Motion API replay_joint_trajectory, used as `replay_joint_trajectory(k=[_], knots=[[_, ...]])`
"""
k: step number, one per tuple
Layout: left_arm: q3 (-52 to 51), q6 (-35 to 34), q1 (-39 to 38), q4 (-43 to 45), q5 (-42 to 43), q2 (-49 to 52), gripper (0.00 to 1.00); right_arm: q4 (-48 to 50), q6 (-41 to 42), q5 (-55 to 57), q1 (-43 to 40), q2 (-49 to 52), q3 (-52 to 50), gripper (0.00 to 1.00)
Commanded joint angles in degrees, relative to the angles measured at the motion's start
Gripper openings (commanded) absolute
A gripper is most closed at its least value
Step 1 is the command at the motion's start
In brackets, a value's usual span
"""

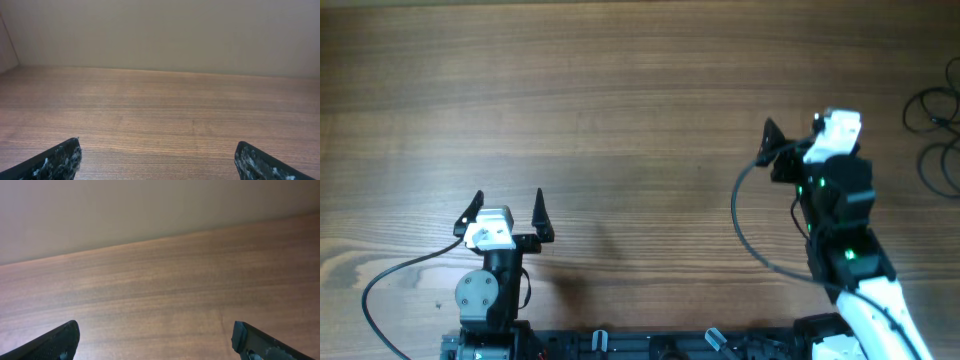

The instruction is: Untangle cables

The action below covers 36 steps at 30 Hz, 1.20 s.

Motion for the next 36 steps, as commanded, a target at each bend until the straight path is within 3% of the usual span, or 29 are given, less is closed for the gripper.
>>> replay_joint_trajectory(k=[1, 16, 36], knots=[[-0.5, 1.3, 0.3, 0.2, 0.1, -0.5, 1.0, 0.5, 0.7, -1.1, -0.2, -6.6, -5.4, 1.0], [-0.5, 1.3, 0.3, 0.2, 0.1, -0.5, 1.0, 4.3, -3.8, -4.8, -0.4, -24.0, -21.6, 1.0], [-0.5, 1.3, 0.3, 0.2, 0.1, -0.5, 1.0, -0.4, -6.8, -7.3, -3.0, -40.7, -28.6, 1.0]])
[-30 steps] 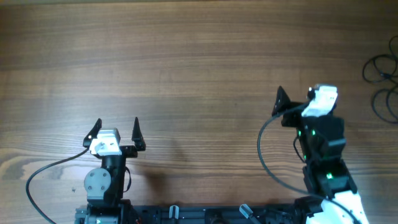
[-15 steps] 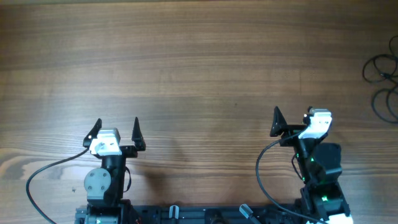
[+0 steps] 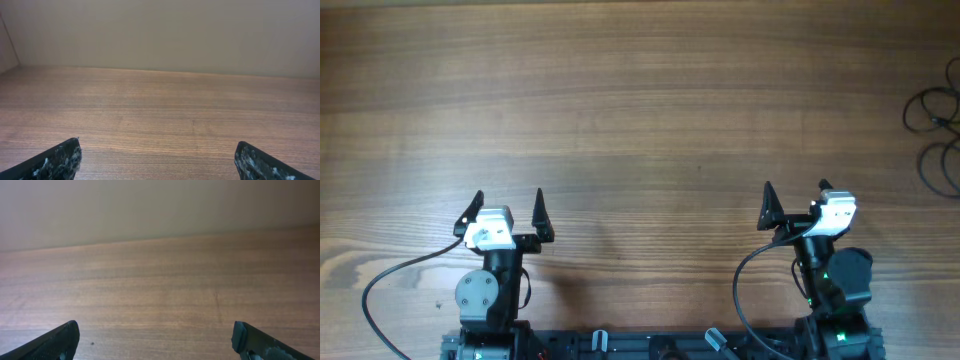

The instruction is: Untangle cables

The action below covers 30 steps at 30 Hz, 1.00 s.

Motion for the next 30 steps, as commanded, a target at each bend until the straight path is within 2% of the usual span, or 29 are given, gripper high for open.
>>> replay_joint_trajectory(k=[1, 15, 30], knots=[[-0.5, 1.3, 0.3, 0.2, 0.1, -0.5, 1.0, -0.8, -1.2, -1.1, -0.5, -3.1, -1.3, 1.0], [-0.5, 1.3, 0.3, 0.2, 0.1, -0.5, 1.0, -2.0, -2.7, -4.6, -4.8, -12.5, -1.9, 1.0], [-0.5, 1.3, 0.3, 0.2, 0.1, -0.5, 1.0, -2.1, -2.5, -5.8, -5.7, -12.7, -1.9, 1.0]])
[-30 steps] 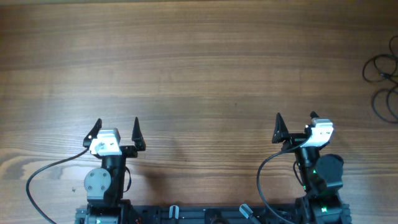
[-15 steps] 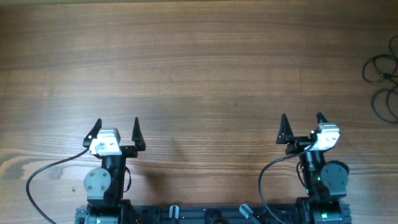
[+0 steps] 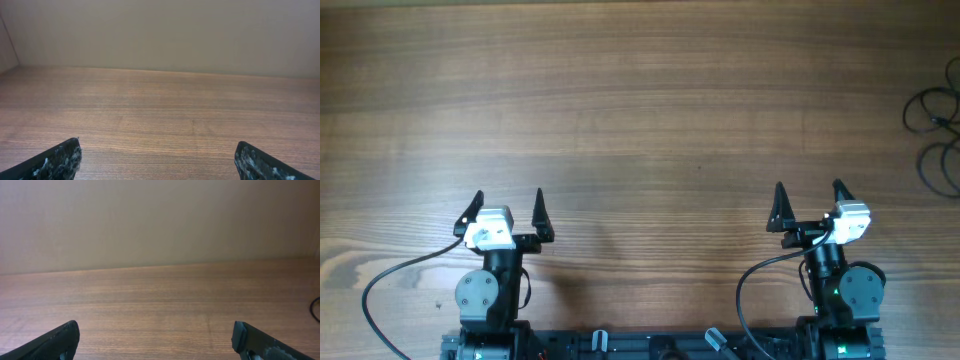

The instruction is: Untangle cables

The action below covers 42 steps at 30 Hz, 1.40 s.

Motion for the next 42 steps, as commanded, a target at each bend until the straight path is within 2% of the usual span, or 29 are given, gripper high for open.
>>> replay_joint_trajectory(k=[1, 14, 25, 28, 42], knots=[[-0.5, 1.3, 0.3, 0.2, 0.1, -0.5, 1.0, 0.0, -0.8, -1.2, -0.3, -1.0, -0.4, 1.0], [-0.5, 1.3, 0.3, 0.2, 0.1, -0.5, 1.0, 0.0, -12.7, -1.2, -0.3, -1.0, -0.4, 1.0], [-0.5, 1.3, 0.3, 0.2, 0.1, -0.5, 1.0, 0.0, -11.2, -1.2, -0.3, -1.0, -0.4, 1.0], [-0.5, 1.3, 0.3, 0.2, 0.1, -0.5, 1.0, 0.0, -8.3, -1.2, -0.3, -1.0, -0.4, 1.0], [-0.5, 1.3, 0.3, 0.2, 0.1, -0.5, 1.0, 0.0, -8.3, -1.2, -0.3, -1.0, -0.4, 1.0]])
